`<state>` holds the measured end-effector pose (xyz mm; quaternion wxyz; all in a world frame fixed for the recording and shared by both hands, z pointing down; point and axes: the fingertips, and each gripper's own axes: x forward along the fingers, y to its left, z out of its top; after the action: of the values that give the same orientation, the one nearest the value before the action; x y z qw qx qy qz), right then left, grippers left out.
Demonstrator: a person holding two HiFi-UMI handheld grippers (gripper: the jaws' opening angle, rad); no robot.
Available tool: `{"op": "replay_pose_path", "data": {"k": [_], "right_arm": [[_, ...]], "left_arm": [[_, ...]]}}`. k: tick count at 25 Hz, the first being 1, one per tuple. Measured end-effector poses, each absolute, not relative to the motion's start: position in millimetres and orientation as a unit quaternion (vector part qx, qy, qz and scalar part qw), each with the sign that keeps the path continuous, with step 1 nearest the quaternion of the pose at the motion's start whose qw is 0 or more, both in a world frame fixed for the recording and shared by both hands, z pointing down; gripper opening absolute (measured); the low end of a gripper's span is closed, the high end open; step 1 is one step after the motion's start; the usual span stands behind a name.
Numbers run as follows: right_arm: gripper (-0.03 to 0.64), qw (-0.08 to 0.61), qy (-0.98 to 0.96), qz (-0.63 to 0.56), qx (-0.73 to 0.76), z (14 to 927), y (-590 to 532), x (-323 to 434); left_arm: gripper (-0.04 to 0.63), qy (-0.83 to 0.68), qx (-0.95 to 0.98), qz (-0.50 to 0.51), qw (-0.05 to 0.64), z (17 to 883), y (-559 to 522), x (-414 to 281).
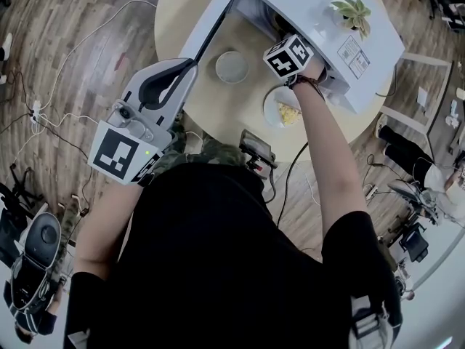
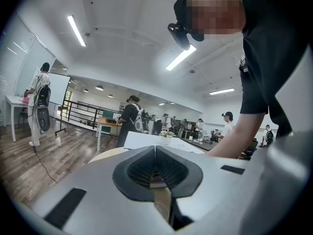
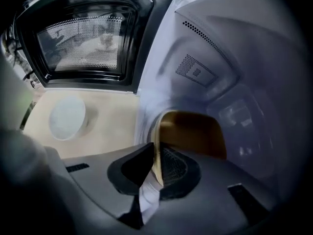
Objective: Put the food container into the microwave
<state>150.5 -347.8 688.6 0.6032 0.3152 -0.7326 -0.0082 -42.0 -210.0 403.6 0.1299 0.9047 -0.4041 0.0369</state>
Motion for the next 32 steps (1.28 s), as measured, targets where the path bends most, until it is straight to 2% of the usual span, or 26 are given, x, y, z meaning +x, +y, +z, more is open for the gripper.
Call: {"op": "replay_pose_path", "data": {"k": [10, 21, 32], "right_arm": [[0.047, 0.602, -0.725, -0.031, 0.334, 688, -360, 159], [0.216, 0.579, -0.731, -0.04, 0.358, 678, -334, 160], [0.224, 0.527, -0.766, 0.006, 0.368, 640, -247, 137]], "left_arm": [[0.023, -0.41, 0.901, 0.04, 0.133, 406, -206, -43], [0.023, -0.399, 0.907, 0.038, 0.129, 402, -202, -37], [0.023, -0.359, 0.925, 0.022, 0.123, 388, -198, -20]]}}
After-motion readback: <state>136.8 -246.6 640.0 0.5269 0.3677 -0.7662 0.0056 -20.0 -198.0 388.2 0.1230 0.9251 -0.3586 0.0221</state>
